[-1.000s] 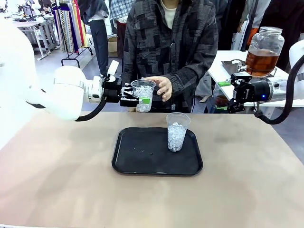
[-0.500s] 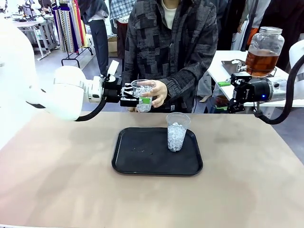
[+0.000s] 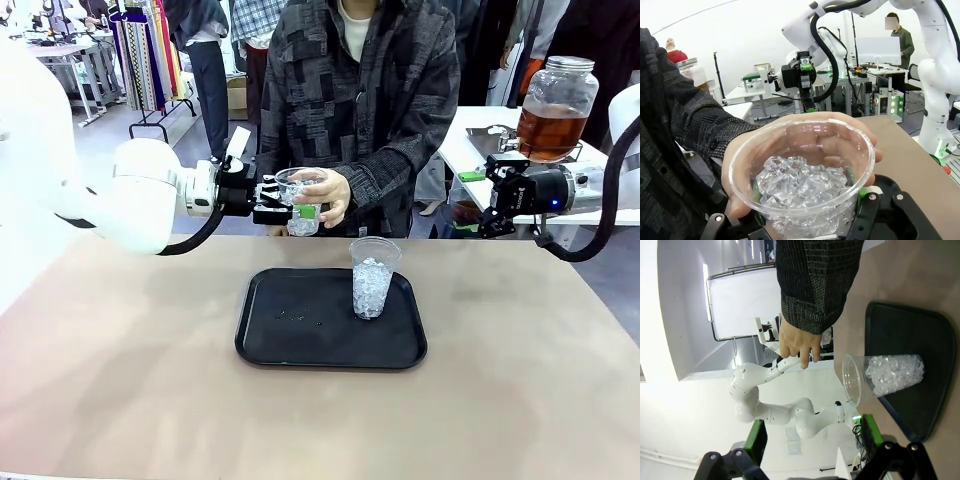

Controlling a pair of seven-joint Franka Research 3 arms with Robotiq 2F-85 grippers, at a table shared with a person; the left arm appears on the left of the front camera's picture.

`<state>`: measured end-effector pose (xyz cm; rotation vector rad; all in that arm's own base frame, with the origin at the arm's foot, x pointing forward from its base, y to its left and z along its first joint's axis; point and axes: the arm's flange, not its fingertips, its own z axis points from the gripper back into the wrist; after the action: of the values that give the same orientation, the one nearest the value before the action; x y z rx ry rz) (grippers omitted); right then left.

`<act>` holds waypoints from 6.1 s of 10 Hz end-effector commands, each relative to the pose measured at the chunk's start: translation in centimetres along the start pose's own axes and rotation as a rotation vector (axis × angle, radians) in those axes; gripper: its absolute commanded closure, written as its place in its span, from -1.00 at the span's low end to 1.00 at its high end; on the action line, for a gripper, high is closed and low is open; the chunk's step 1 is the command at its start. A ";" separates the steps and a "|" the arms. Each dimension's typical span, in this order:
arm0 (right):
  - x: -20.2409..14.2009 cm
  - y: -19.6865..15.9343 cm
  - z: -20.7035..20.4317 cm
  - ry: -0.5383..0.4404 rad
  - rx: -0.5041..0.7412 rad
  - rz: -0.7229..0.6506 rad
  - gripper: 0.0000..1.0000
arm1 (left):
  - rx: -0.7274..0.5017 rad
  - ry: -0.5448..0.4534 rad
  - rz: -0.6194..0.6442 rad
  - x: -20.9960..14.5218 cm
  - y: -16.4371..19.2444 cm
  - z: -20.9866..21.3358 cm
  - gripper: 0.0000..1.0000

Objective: Pour the drink into the iced cup.
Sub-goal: Open the gripper to release the iced cup you were holding, then pick up the iced cup indicated by the human and present it to them.

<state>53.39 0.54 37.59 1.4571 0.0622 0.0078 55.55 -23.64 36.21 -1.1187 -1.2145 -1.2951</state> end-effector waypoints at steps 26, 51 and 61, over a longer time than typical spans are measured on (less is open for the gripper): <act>0.0 0.1 0.0 -0.006 -0.004 0.003 -1.00 | 0.105 -0.052 0.072 -9.9 -5.4 17.0 -1.00; 0.0 0.1 0.0 -0.006 -0.004 0.003 -1.00 | 0.105 -0.052 0.072 -9.9 -5.4 17.0 -1.00; 0.0 0.1 0.0 -0.006 -0.004 0.003 -1.00 | 0.105 -0.052 0.072 -9.9 -5.4 17.0 -1.00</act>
<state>53.39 0.51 37.59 1.4571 0.0620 0.0073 50.81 -5.98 26.97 -1.1130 -1.2510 -1.1408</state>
